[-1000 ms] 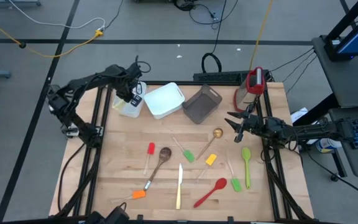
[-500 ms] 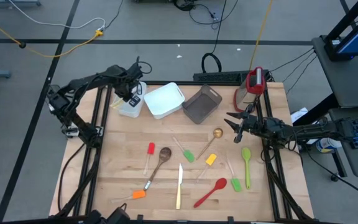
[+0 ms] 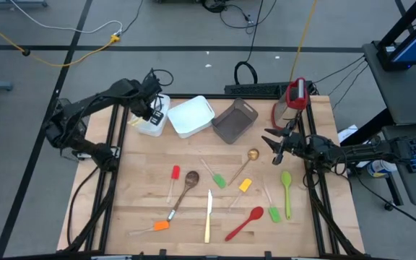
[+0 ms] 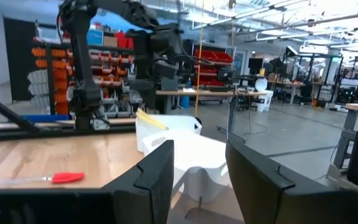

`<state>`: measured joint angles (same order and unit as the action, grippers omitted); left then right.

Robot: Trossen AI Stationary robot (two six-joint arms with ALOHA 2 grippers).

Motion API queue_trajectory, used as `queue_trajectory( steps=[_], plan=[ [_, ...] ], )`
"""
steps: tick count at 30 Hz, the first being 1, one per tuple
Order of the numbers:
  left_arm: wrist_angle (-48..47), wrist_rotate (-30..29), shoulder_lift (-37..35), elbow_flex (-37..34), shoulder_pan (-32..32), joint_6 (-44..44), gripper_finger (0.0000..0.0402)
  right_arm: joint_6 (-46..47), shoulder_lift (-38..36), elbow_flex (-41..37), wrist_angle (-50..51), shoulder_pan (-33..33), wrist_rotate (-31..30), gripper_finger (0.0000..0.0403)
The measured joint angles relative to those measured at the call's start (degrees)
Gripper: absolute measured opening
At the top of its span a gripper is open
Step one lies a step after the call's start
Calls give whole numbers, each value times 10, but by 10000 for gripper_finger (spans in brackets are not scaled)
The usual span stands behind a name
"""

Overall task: Pick & Place Kitchen Items
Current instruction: Put the yellow kitchen knife into the left white bin

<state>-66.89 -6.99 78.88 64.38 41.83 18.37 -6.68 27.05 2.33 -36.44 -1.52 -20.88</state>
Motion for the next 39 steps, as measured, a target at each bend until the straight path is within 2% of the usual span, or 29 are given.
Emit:
queue_trajectory(
  steps=[5, 10, 19, 30, 35, 39],
  plan=[
    [1, -2, -45, 0, -70, 62, 81, 27, 0, 0, -2, 0, 1, 141],
    [6, -8, -58, 0, -158, 114, 81, 67, 0, 0, -8, 0, 1, 141],
    [8, -72, -58, 0, -326, 281, 81, 91, 6, 0, -59, 0, 5, 141],
    [41, -214, -58, -7, -512, 458, 81, 121, 75, 0, -139, 1, 106, 141],
    [118, -217, -58, -34, -554, 479, 81, 122, 122, 9, -168, 8, 110, 141],
    [179, -215, -58, -59, -569, 482, 81, 102, 177, 46, -152, 17, 167, 141]
  ],
)
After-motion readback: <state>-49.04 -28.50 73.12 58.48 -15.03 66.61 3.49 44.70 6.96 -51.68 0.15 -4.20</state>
